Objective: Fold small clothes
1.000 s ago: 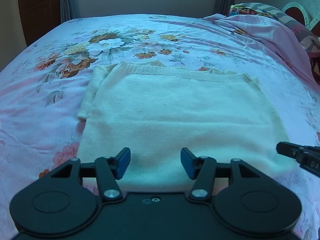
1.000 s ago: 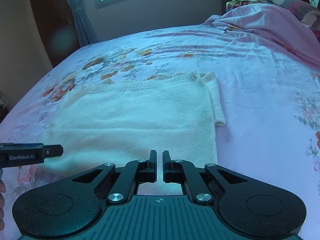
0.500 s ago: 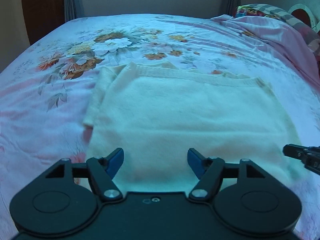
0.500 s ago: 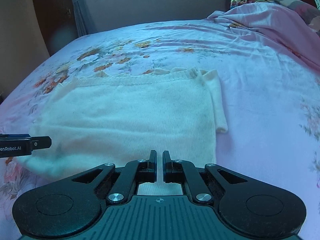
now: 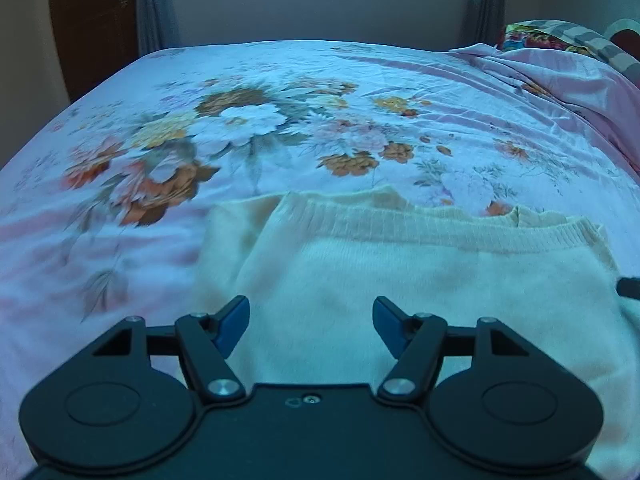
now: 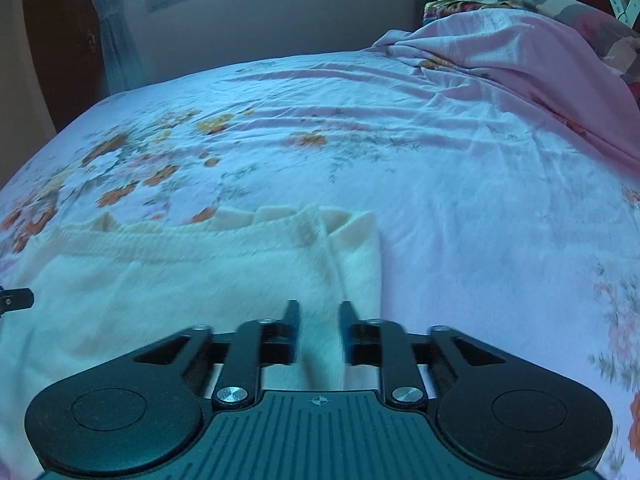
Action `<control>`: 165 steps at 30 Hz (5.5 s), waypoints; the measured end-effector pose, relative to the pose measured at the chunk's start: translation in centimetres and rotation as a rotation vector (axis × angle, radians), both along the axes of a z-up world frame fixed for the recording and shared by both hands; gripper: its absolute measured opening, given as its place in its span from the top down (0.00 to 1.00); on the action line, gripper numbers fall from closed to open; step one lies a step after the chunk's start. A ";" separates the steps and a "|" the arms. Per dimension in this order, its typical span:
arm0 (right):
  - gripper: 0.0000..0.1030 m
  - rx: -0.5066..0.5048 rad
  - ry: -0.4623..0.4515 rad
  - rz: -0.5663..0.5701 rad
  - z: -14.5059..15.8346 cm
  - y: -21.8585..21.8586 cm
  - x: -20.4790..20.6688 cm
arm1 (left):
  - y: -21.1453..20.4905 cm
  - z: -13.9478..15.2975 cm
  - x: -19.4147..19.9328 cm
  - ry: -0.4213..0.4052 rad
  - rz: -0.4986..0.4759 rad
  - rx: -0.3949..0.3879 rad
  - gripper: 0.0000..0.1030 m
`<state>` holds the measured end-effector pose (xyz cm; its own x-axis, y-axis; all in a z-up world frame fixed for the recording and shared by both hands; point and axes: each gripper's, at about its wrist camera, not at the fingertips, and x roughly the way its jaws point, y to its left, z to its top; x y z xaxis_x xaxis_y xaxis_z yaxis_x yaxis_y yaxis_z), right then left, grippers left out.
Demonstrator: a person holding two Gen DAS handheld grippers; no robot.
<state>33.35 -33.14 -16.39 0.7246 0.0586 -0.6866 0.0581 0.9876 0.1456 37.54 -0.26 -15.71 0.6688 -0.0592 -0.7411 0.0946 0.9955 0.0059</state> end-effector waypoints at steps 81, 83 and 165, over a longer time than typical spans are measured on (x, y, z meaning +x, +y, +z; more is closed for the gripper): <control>0.58 0.096 -0.007 0.171 -0.1 7.6 -8.9 | 11.0 -2.8 -4.6 0.172 0.162 -0.492 0.50; 0.58 0.101 -0.001 0.171 -0.4 7.6 -8.4 | 11.1 -3.3 -4.1 0.170 0.150 -0.525 0.50; 0.92 0.484 0.027 0.041 -1.8 -2.2 -3.1 | -6.7 -0.8 -8.8 0.103 -0.205 -0.373 0.76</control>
